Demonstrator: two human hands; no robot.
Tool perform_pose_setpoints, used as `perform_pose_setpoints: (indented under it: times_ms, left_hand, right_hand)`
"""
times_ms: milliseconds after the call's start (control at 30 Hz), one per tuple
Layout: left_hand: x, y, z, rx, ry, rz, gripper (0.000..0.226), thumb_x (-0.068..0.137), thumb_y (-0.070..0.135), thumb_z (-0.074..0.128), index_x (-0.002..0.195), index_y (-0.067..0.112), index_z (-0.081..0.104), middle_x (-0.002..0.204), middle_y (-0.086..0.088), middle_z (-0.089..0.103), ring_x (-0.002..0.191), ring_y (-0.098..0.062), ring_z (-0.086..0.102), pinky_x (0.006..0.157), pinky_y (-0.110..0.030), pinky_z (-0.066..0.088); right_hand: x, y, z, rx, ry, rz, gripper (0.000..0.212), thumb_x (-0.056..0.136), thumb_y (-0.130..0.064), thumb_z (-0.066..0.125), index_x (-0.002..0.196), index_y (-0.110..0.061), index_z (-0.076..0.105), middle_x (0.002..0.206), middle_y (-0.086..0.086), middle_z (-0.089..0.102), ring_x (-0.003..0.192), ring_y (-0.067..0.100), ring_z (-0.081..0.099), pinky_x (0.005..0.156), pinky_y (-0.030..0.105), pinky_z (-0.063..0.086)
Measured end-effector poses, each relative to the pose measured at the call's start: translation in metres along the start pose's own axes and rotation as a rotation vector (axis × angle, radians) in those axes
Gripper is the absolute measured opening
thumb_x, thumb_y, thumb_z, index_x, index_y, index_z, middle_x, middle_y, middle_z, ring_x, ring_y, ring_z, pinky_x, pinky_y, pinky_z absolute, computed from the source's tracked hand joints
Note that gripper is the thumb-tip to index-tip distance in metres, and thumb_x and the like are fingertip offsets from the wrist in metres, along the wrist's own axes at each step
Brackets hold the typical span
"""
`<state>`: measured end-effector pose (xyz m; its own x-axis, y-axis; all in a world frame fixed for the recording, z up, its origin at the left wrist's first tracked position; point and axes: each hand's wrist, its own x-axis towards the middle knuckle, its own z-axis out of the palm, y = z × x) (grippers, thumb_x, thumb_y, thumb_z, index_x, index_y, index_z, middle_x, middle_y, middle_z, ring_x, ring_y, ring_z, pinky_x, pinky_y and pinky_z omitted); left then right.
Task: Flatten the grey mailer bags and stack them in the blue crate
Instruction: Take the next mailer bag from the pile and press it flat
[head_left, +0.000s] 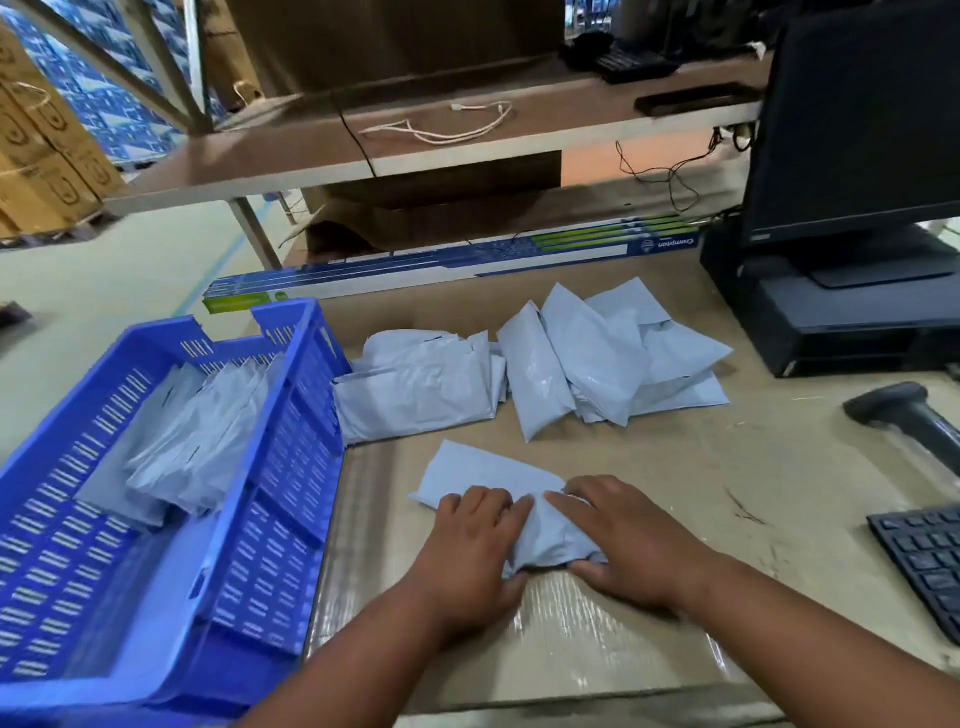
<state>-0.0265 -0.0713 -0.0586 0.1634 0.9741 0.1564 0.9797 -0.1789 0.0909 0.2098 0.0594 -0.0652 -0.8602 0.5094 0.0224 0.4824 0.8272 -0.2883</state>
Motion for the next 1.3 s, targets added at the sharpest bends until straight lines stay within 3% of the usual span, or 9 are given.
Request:
perform_pose_setpoints:
  times_ms: [100,400,500,567,667,767,1067,1167,1300]
  left_hand:
    - [-0.007,-0.004,0.006,0.006,0.007,-0.029,0.078,0.087,0.059,0.060,0.155,0.025,0.046,0.136,0.004,0.054,0.122,-0.024,0.051,0.098,-0.046,0.043]
    - [0.019,-0.098,-0.012,-0.038,-0.123,-0.348,0.076,0.088,0.054,0.056,0.151,0.013,0.047,0.143,-0.008,0.052,0.128,-0.033,0.049,0.105,-0.049,0.048]
    - [0.027,-0.115,-0.016,-0.028,-0.121,-0.370,0.074,0.085,0.056,0.059,0.146,0.015,0.049,0.138,-0.008,0.054,0.123,-0.033,0.049,0.102,-0.049,0.049]
    - [0.026,-0.117,-0.018,-0.007,-0.097,-0.368,0.074,0.082,0.057,0.065,0.144,0.020,0.049,0.131,-0.006,0.055,0.117,-0.031,0.051,0.097,-0.047,0.050]
    - [0.019,-0.102,-0.022,-0.022,-0.049,-0.337,0.074,0.080,0.064,0.064,0.141,0.024,0.049,0.124,-0.003,0.055,0.109,-0.030,0.052,0.090,-0.048,0.050]
    - [0.008,-0.068,-0.022,-0.028,-0.002,-0.223,0.074,0.085,0.066,0.061,0.145,0.023,0.050,0.125,-0.002,0.057,0.109,-0.030,0.053,0.090,-0.048,0.050]
    - [-0.019,0.026,0.002,-0.108,-0.069,0.032,0.070,0.089,0.065,0.058,0.147,0.026,0.049,0.125,0.003,0.055,0.110,-0.026,0.053,0.090,-0.047,0.047]
    - [-0.028,0.030,0.014,-0.091,-0.038,0.078,0.075,0.094,0.073,0.052,0.151,0.023,0.050,0.144,0.002,0.052,0.131,-0.025,0.050,0.104,-0.047,0.042]
    - [-0.031,0.018,0.021,-0.008,-0.095,0.096,0.093,0.096,0.084,0.040,0.163,0.019,0.038,0.170,-0.009,0.033,0.157,-0.029,0.029,0.122,-0.057,0.027]
  right_hand:
    - [0.003,-0.004,0.003,0.034,-0.056,0.038,0.079,0.093,-0.059,0.055,0.164,-0.039,0.027,0.158,-0.007,0.033,0.143,0.017,0.034,0.112,0.031,0.042]
    - [0.146,-0.042,0.006,-0.170,-0.075,-0.058,0.078,0.095,-0.031,0.066,0.164,-0.023,0.032,0.160,0.015,0.038,0.135,0.039,0.045,0.107,0.047,0.045]
    - [0.169,-0.049,0.000,-0.193,-0.088,-0.013,0.082,0.095,-0.034,0.066,0.166,-0.024,0.027,0.165,0.014,0.033,0.143,0.037,0.039,0.114,0.046,0.039]
    - [0.168,-0.047,-0.001,-0.187,-0.079,-0.002,0.086,0.091,-0.042,0.068,0.165,-0.025,0.028,0.158,0.011,0.038,0.137,0.034,0.043,0.108,0.042,0.043]
    - [0.147,-0.039,-0.005,-0.142,-0.049,-0.010,0.086,0.084,-0.049,0.063,0.162,-0.028,0.032,0.145,0.006,0.045,0.127,0.030,0.047,0.096,0.041,0.049]
    - [0.103,-0.032,-0.012,-0.061,-0.011,0.002,0.089,0.081,-0.056,0.055,0.163,-0.030,0.032,0.145,-0.002,0.044,0.130,0.025,0.046,0.101,0.040,0.050]
    - [-0.048,-0.016,0.007,0.025,0.016,0.135,0.079,0.087,-0.064,0.063,0.157,-0.036,0.041,0.146,-0.009,0.047,0.134,0.016,0.045,0.103,0.028,0.046]
    - [-0.068,-0.013,0.019,0.039,0.038,0.133,0.079,0.090,-0.066,0.062,0.158,-0.031,0.043,0.156,-0.002,0.043,0.142,0.023,0.043,0.111,0.031,0.041]
    - [-0.079,-0.013,0.034,-0.031,0.020,0.148,0.091,0.093,-0.080,0.049,0.166,-0.031,0.025,0.175,0.006,0.017,0.160,0.030,0.018,0.129,0.050,0.021]
